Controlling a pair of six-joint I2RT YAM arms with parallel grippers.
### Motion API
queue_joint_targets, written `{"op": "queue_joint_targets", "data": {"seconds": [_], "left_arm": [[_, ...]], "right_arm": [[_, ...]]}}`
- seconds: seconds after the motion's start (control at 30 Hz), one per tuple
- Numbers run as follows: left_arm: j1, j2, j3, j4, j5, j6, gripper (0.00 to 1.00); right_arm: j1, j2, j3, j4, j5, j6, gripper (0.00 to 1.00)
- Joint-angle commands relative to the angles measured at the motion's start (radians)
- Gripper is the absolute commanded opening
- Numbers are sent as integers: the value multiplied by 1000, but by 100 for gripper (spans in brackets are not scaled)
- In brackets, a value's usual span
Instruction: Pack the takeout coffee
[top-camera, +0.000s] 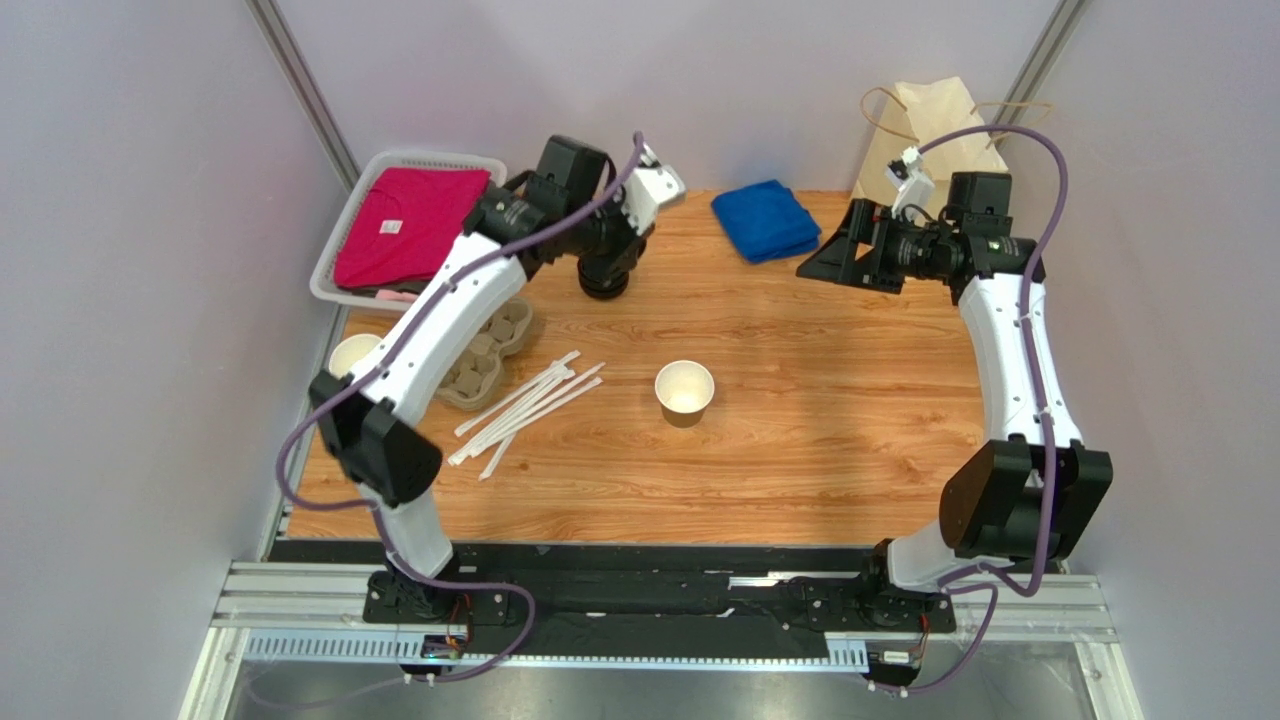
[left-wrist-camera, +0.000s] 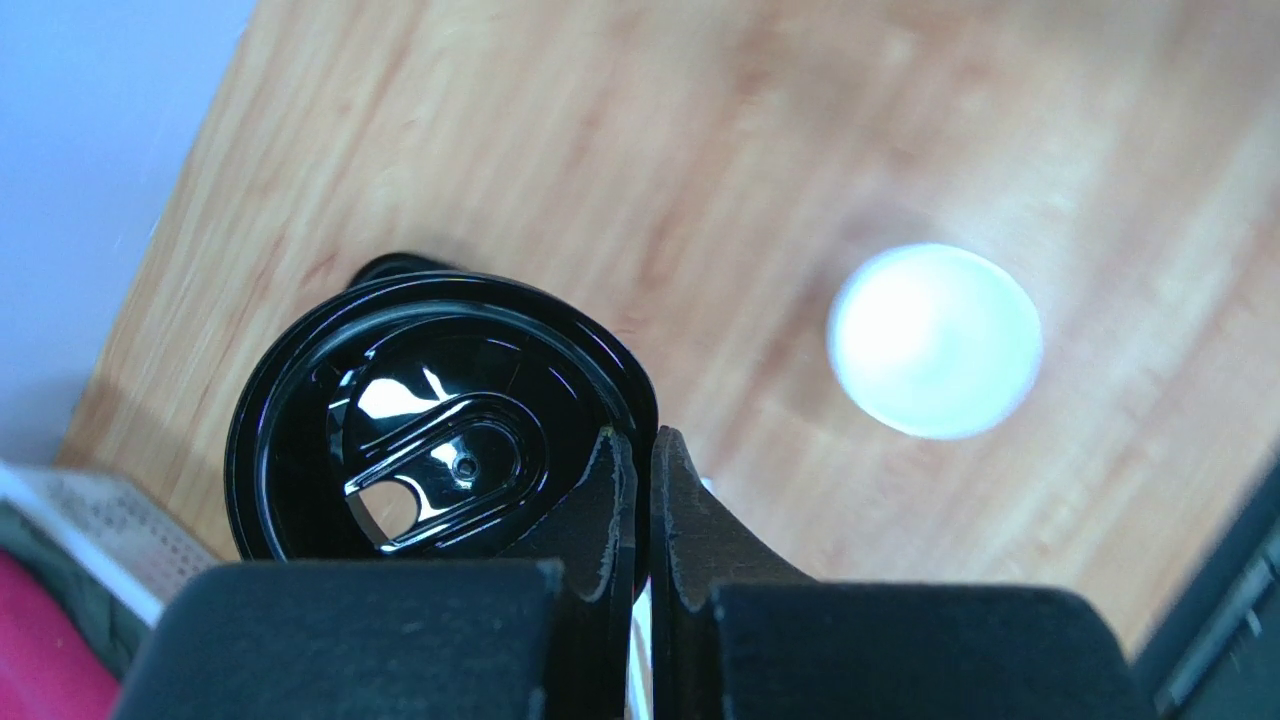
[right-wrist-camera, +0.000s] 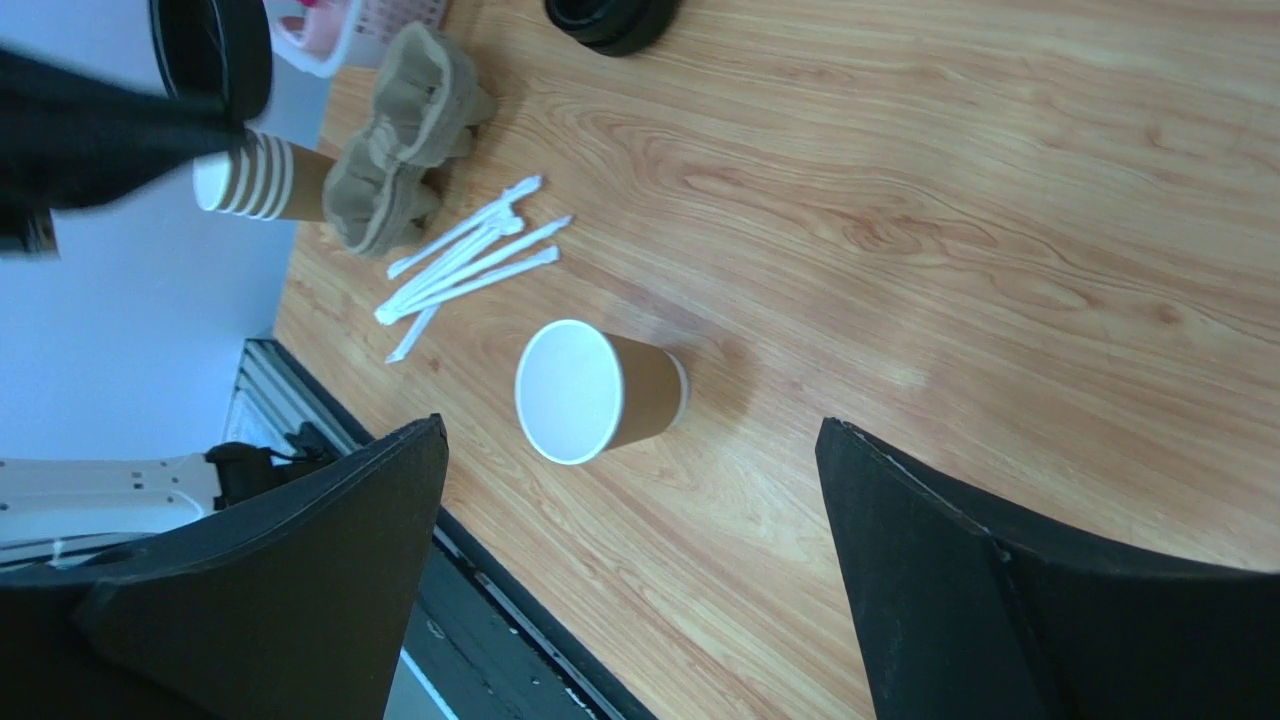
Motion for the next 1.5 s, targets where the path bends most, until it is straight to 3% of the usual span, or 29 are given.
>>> {"op": "queue_joint_targets", "data": {"seconds": [0.0, 0.07, 0.1, 0.17, 0.3, 0.43, 0.53, 0.6, 0.63, 0.67, 0.73, 0.77, 0.8, 1.07, 1.47], "left_arm": [[-136, -188, -173, 84, 35, 164, 0], [-156, -245, -213, 82, 99, 158, 0], [-157, -251, -204, 52, 202, 126, 0], [-157, -238, -143, 9, 301, 37, 0], [-143, -163, -8, -126, 636, -100, 0], [-129, -139, -9, -105, 904, -253, 0], [-129, -159, -93, 30, 1065, -431, 0], [-129, -188, -197, 232, 1196, -556, 0], [-129, -198, -237, 331, 1240, -750, 0], [-129, -205, -275, 571, 1292, -861, 0], [-129, -231, -380, 811, 1314, -1147, 0], [-129, -236, -400, 954, 1314, -1202, 0], [-132, -230, -408, 967, 1315, -1239, 0], [-144, -199, -398, 911, 1314, -1255, 0], [-178, -173, -431, 701, 1319, -1154, 0]], "right_arm": [[6, -45, 34, -14, -167, 55, 99], [18, -112, -23, 89, -199, 104, 99], [26, -140, -45, 126, -204, 103, 99], [44, -236, -100, 187, -183, 40, 100], [46, -430, -261, 347, -144, -168, 100], [89, -615, -408, 435, -129, -528, 100], [170, -717, -465, 409, -101, -706, 100], [219, -764, -480, 384, -103, -759, 98], [231, -775, -486, 369, -107, -770, 98], [256, -800, -491, 367, -115, -773, 96], [303, -841, -523, 391, -113, -765, 95], [322, -855, -540, 411, -97, -752, 94], [342, -869, -552, 434, -84, -742, 93], [554, -864, -536, 418, 31, -781, 80], [637, -794, -462, 330, 77, -900, 81]]}}
